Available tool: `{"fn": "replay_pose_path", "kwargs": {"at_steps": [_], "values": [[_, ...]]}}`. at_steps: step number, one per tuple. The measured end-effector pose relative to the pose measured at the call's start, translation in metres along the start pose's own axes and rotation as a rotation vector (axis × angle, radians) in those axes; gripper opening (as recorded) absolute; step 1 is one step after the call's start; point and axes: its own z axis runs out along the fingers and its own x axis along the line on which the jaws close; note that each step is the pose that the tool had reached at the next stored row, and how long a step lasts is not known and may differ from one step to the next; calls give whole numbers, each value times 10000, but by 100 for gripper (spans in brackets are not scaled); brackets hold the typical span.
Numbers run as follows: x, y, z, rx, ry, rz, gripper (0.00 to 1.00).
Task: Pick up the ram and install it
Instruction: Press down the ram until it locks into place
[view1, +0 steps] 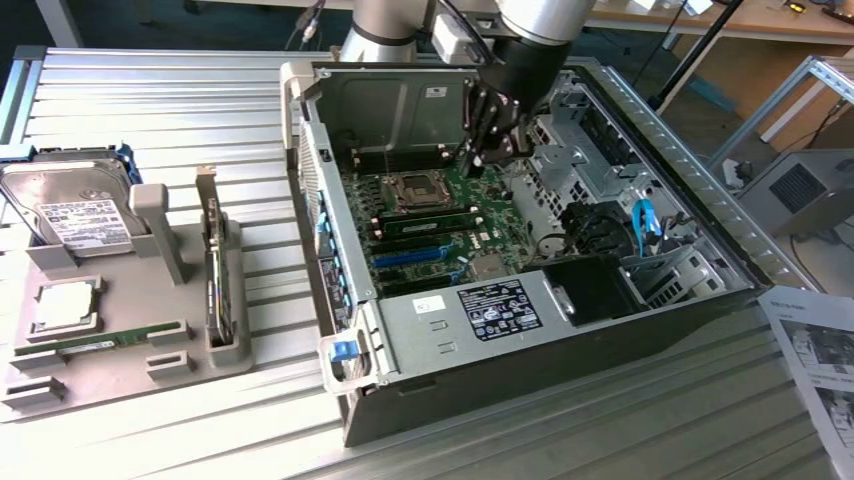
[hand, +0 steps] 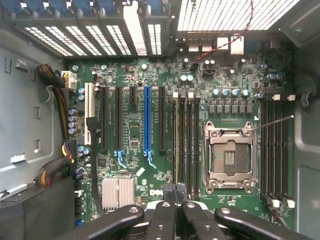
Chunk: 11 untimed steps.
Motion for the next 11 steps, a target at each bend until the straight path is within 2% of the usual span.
{"fn": "replay_pose_path", "kwargs": {"at_steps": [11], "values": [[-4, -7, 157, 0, 0, 0, 11]]}}
